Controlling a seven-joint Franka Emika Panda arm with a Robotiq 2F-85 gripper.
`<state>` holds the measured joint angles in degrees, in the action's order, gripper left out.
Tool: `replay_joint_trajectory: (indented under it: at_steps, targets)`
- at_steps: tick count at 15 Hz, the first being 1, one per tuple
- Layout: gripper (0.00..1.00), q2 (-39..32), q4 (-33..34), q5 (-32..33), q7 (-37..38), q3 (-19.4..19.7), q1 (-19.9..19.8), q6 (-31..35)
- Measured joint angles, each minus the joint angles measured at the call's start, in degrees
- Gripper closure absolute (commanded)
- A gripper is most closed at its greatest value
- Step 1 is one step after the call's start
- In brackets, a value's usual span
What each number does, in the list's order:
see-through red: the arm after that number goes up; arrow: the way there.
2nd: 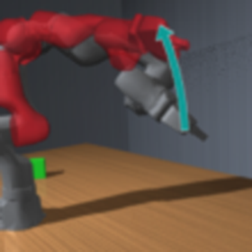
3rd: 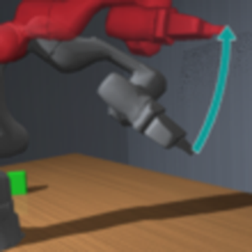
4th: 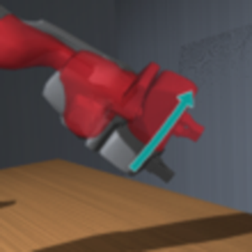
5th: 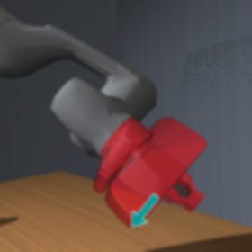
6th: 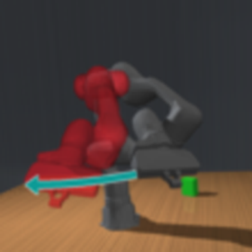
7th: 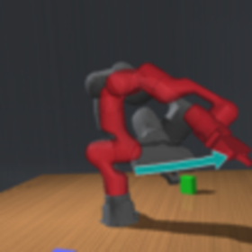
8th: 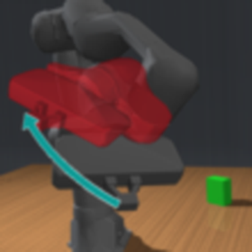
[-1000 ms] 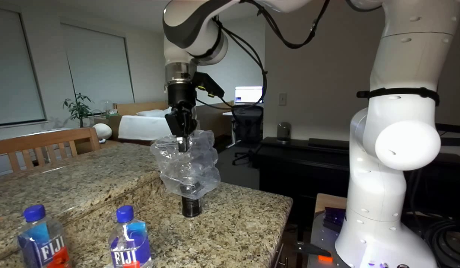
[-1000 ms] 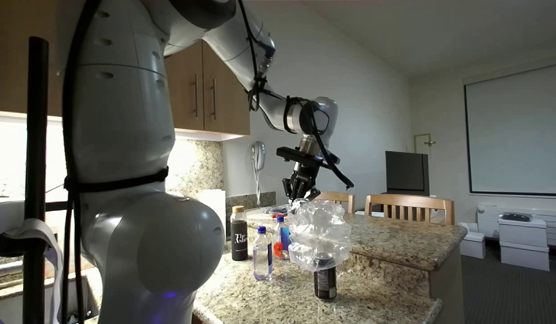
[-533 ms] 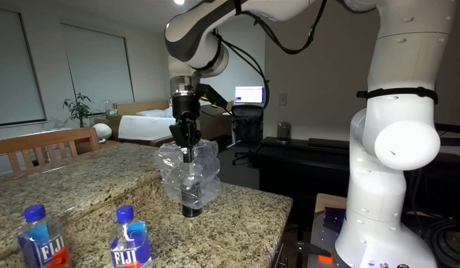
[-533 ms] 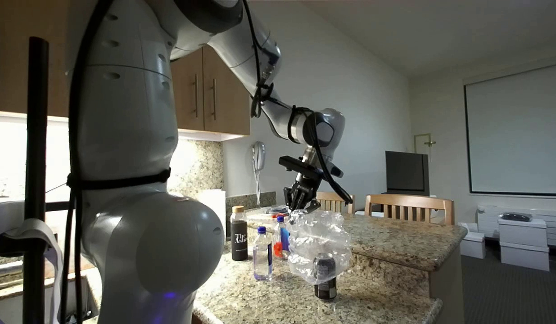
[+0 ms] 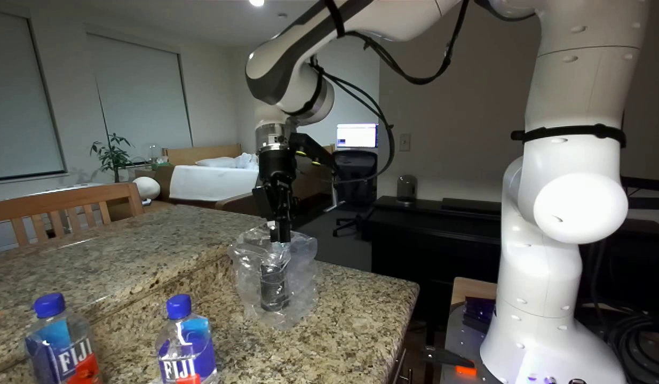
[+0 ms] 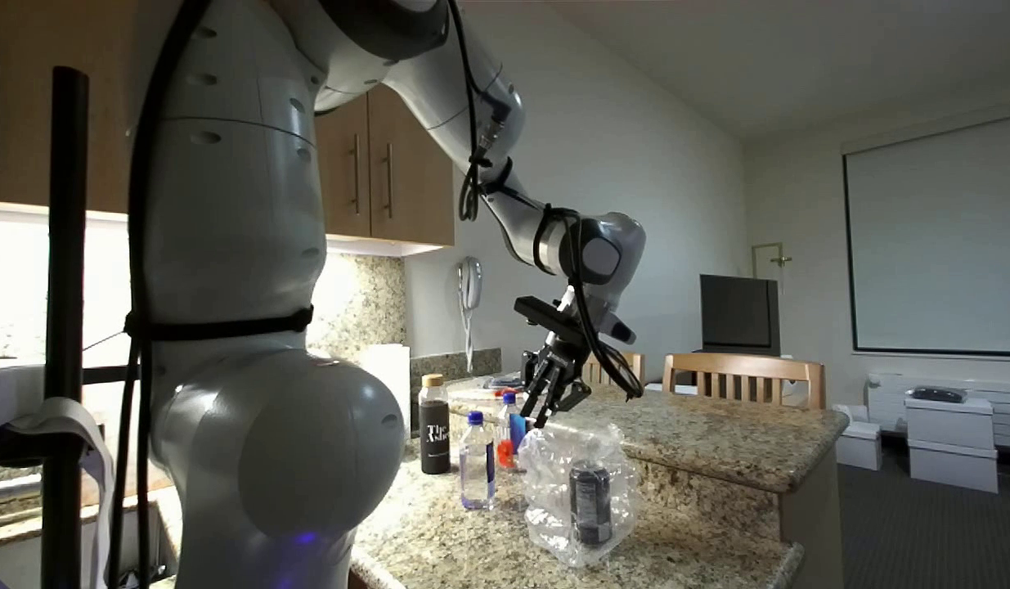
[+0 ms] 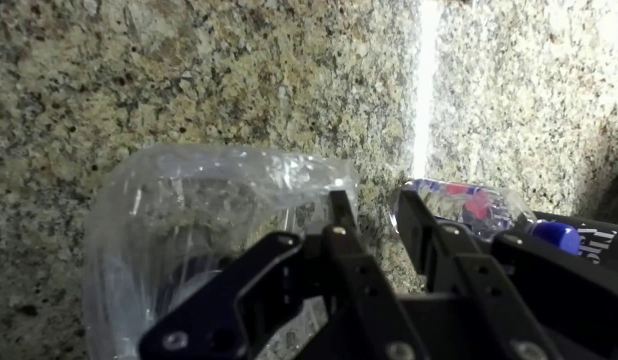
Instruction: Put the plastic over the black can
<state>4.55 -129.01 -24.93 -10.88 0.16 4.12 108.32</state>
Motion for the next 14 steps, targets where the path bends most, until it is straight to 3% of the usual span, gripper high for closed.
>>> replay_joint_trajectory:
  at_steps: [6,14]
  targets:
    - [0.0,0.43,0.71,0.44,0.08,-0.43,-0.07,0.0]
    - [0.0,4.2,4.59,6.14,1.3,-3.44,0.8,-0.11]
